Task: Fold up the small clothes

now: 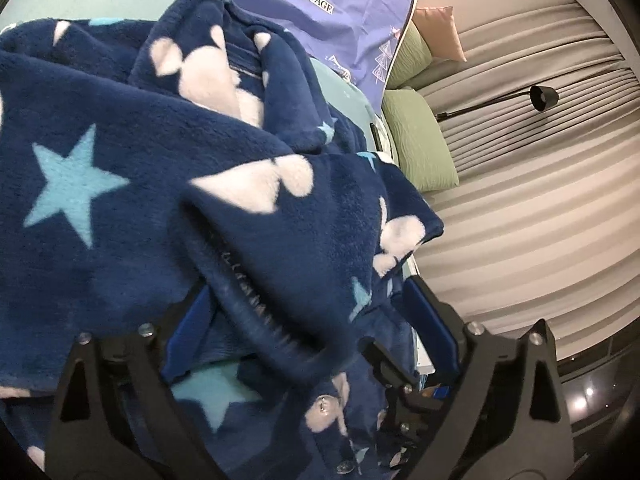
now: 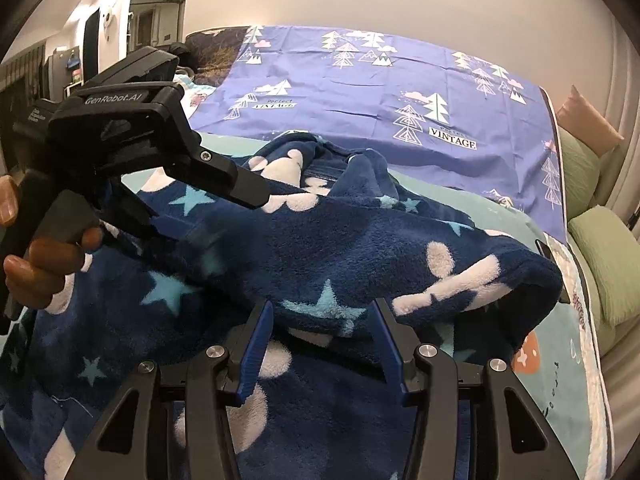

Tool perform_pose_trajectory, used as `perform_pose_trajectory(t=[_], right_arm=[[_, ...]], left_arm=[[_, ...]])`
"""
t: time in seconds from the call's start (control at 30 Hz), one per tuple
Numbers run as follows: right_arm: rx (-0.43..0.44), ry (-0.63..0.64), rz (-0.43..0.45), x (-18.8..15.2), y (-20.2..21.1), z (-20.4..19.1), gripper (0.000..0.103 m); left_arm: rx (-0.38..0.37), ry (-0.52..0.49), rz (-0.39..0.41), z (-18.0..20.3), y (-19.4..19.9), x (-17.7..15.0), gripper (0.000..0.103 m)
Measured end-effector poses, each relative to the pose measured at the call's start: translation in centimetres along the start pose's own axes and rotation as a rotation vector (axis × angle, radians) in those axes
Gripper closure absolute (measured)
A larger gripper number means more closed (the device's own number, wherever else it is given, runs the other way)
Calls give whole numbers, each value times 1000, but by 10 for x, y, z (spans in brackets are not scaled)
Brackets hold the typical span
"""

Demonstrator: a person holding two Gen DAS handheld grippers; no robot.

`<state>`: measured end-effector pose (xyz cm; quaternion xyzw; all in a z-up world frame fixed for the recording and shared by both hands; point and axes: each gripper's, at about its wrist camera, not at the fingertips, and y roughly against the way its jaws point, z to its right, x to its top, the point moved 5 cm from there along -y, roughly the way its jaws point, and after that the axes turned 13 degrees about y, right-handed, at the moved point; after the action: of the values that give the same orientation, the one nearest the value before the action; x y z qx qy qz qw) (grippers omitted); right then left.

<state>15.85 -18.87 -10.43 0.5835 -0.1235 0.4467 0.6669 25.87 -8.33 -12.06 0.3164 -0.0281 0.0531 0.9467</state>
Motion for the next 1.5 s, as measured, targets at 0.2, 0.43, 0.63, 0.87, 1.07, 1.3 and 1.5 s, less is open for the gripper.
perform_pose_trajectory(t=[0.2, 0.43, 0.63, 0.87, 1.07, 1.3, 1.5], right_arm=[[-1, -27, -8, -3, -1, 5, 52], [-22, -75, -21, -11, 5, 19, 52], [-59, -93, -19, -12, 15, 29, 52], [-103, -108, -33, -13, 18, 42, 51], [-170, -105, -67, -16, 11, 55, 45], [-277, -173, -176, -34, -14, 93, 44], [-304, -260, -259, -52, -35, 124, 44]], left_arm=[[52, 13, 18, -4, -9, 5, 10], [148, -96, 50, 3, -18, 4, 91], [296, -330, 245, 34, 3, -5, 91], [422, -621, 418, 81, 30, -22, 91], [455, -688, 455, 94, 39, -21, 91], [470, -682, 468, 90, 48, -18, 91], [497, -667, 486, 83, 57, -10, 91]])
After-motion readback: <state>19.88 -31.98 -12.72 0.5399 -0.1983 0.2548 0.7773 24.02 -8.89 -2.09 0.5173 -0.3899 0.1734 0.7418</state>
